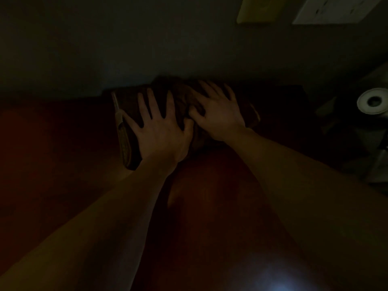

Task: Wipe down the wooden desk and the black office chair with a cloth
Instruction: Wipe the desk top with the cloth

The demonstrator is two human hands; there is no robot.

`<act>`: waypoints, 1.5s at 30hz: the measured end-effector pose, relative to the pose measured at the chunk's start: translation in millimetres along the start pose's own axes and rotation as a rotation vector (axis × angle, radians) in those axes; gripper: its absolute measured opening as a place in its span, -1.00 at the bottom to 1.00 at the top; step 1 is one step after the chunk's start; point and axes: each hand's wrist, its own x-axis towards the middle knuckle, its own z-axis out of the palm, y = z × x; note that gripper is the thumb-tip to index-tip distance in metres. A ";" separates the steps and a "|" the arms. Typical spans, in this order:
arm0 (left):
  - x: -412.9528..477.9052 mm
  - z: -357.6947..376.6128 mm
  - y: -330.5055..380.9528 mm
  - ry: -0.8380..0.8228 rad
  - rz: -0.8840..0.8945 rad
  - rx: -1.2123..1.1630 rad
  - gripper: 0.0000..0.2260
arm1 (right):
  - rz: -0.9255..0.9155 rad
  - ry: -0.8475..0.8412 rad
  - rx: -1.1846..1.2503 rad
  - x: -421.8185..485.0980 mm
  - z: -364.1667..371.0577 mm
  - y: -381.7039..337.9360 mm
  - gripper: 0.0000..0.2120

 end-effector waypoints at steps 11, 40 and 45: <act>5.1 -5.5 -6.2 -0.098 0.090 0.070 -0.36 | 0.103 -0.042 -0.006 -24.1 2.4 -9.9 -0.45; -147.8 -15.0 -41.6 -0.094 0.352 0.038 -0.22 | 0.277 0.029 0.004 -221.8 13.4 -55.8 -0.38; -188.8 -13.1 -42.6 -0.085 0.380 0.034 -0.24 | 0.269 0.024 0.012 -268.2 15.9 -61.7 -0.37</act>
